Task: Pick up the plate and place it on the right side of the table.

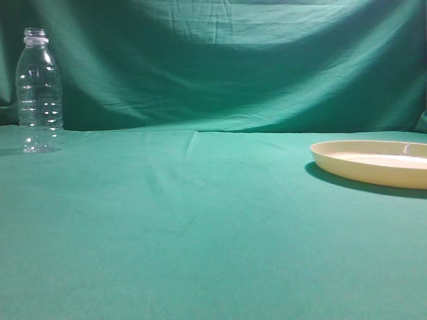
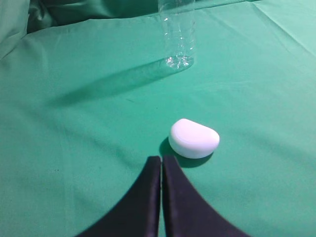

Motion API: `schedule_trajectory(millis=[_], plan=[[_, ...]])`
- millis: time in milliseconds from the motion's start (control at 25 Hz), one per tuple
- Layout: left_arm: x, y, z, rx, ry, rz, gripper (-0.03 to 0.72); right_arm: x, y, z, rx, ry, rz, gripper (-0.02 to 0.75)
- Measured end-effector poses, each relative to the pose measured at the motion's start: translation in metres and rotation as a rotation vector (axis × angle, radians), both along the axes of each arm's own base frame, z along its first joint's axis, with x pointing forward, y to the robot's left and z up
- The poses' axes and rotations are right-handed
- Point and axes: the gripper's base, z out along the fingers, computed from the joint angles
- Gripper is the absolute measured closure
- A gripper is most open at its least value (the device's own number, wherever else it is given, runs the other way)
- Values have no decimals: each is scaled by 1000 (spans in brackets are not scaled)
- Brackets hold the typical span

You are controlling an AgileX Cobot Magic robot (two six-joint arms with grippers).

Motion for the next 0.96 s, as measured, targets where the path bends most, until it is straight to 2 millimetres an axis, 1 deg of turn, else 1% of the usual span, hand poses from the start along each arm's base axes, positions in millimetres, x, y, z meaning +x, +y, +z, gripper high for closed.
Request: schedule_trajectory(millis=[120,200,320,440,520,600,960], plan=[[0,0,0,0,0,0,688,-6,-1,-31,3,-53,-6,738],[0,0,0,0,0,0,688,-8,-1,-54,0,-59,-10,738],[0,0,0,0,0,0,688,-1,-1,-92,-3,-19,-14,738],[0,0,0,0,0,0,688,7,-1,-126,-7,39,-18,738],[0,0,0,0,0,0,688,9,-1,-143,-9,72,-20,738],[0,0,0,0,0,0,688,10,-1,-150,-10,85,-21,738],[0,0,0,0,0,0,688,9,-1,-152,-10,101,-19,738]])
